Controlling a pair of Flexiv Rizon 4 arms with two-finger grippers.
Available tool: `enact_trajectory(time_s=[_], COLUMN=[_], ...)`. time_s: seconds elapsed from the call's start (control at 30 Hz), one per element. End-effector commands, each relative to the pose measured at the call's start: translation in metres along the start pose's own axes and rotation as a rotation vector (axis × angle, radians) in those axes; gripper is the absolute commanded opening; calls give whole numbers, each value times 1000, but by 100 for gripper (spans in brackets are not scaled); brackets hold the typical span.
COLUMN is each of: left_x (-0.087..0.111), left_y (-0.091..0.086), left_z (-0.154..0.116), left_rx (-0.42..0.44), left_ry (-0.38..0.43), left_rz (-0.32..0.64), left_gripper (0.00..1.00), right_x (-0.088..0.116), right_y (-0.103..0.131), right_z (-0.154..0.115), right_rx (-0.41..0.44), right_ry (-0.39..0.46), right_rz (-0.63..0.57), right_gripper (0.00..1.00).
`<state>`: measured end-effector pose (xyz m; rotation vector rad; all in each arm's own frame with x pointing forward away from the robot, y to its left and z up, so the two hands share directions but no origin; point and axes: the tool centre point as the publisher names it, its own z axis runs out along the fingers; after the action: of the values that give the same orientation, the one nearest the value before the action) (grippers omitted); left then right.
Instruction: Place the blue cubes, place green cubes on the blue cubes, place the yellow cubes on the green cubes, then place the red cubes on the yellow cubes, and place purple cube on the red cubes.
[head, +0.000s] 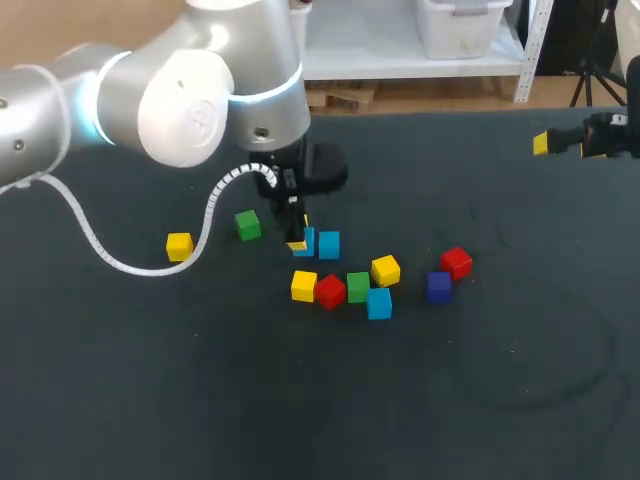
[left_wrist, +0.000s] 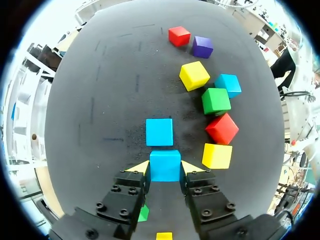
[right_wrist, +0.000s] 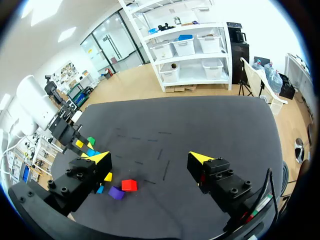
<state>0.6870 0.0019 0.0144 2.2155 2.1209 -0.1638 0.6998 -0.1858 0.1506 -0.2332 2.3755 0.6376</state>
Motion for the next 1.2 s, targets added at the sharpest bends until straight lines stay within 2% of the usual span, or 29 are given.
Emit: enact_trajectory(time_s=[0.03, 1.2], left_x=[1, 11], left_y=[0, 0], left_z=[1, 6], left_rx=[-3, -2], left_ry=[6, 20], left_rz=[-11, -52], left_gripper=[0, 0], right_x=[0, 0], right_y=[1, 1], right_z=[0, 0], right_rx=[4, 4], right_ry=[-1, -1], right_rz=[1, 1], right_gripper=[100, 100])
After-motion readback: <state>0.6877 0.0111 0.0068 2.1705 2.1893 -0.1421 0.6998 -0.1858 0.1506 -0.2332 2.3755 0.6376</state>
